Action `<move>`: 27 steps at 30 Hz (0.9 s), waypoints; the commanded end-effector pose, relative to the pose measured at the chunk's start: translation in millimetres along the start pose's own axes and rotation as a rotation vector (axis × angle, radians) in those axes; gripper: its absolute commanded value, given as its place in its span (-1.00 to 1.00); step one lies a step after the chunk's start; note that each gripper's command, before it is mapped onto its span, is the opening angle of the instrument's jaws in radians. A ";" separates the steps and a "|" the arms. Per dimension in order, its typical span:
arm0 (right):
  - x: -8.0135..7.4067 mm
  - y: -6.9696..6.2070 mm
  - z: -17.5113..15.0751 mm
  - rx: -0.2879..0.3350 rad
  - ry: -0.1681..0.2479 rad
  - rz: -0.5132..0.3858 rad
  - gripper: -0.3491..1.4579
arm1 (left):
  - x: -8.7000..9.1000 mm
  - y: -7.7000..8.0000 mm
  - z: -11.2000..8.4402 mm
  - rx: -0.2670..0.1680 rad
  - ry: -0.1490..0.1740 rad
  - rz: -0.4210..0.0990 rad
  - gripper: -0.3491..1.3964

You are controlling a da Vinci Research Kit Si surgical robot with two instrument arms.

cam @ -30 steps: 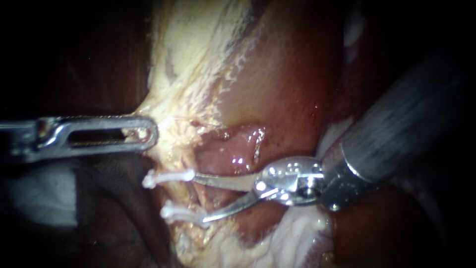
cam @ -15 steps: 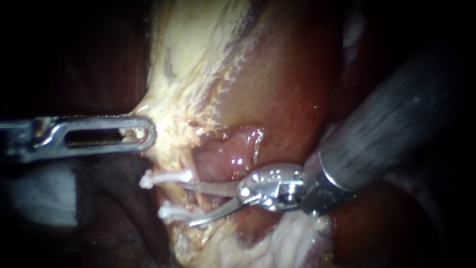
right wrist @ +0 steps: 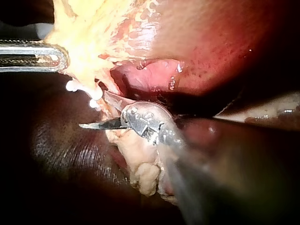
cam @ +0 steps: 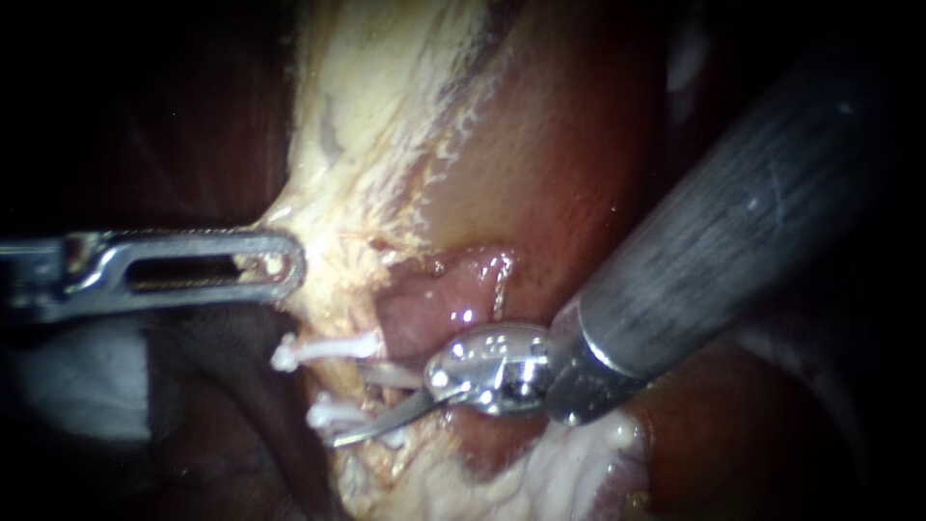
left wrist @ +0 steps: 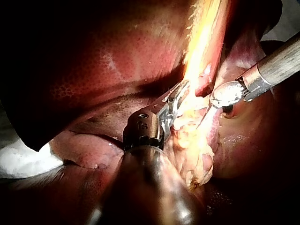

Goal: Go to the cutting position left tube

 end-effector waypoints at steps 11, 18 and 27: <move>0.4 -0.1 1.6 0.036 0.017 -0.013 0.88 | 0.0 0.0 0.0 0.000 0.000 0.000 -0.87; 0.8 0.2 2.5 0.065 0.026 -0.024 0.84 | 0.0 0.0 0.0 0.000 0.000 0.000 -0.87; 1.4 0.9 3.7 0.091 0.043 0.008 0.78 | 0.0 0.0 0.0 0.000 0.000 0.000 -0.87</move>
